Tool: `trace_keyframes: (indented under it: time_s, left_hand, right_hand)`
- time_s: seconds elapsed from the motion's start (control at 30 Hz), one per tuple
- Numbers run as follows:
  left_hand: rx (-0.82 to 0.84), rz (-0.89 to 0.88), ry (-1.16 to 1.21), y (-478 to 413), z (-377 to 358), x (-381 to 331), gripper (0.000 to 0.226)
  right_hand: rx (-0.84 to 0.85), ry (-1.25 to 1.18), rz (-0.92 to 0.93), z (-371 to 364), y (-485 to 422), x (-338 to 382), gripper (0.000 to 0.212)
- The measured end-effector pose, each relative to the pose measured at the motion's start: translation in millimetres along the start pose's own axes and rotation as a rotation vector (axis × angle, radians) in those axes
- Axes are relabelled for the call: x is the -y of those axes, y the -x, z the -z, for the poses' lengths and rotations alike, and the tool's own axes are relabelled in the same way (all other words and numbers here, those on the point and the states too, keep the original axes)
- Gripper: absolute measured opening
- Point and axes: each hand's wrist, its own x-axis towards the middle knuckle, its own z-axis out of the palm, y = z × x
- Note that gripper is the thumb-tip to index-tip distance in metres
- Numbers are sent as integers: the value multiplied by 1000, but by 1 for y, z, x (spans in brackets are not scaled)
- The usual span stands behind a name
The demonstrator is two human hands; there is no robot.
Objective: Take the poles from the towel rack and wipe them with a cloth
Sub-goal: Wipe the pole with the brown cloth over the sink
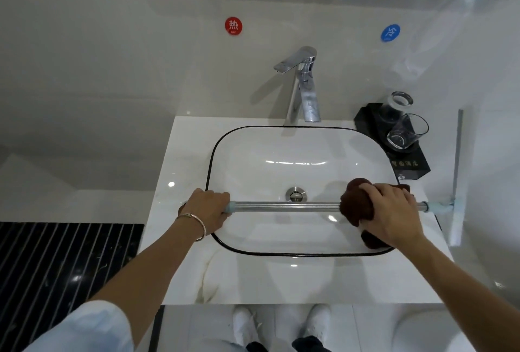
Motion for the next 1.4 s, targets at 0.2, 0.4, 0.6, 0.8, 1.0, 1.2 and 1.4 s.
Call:
trace_keyframes:
  time_s: [0.2,0.4,0.6,0.8,1.0,1.2,1.4]
  left_hand:
    - [5,55,-18,1,-1,-5,24]
    - [-6,74,-23,2,-4,-3,17]
    - [-12,83,-1,5,0,-6,27]
    - [2,95,20,8,1,-9,27]
    - [-250,-28,75,14,-15,-2,36]
    - [-288,48,-6,19,-18,-14,37]
    - [-375,160,-18,32,-25,-27,22]
  right_hand:
    - [16,-103,136,-1,-4,101,67]
    - [204,-253,395,15,-8,198,72]
    - [133,-116,157,47,-19,86,58]
    - [-10,-25,-286,45,-8,-30,54]
    - [174,-295,-369,32,-16,-57,46]
    - [272,-312,-300,38,-20,-44,41]
    - [177,-162,-109,25,-1,11,43]
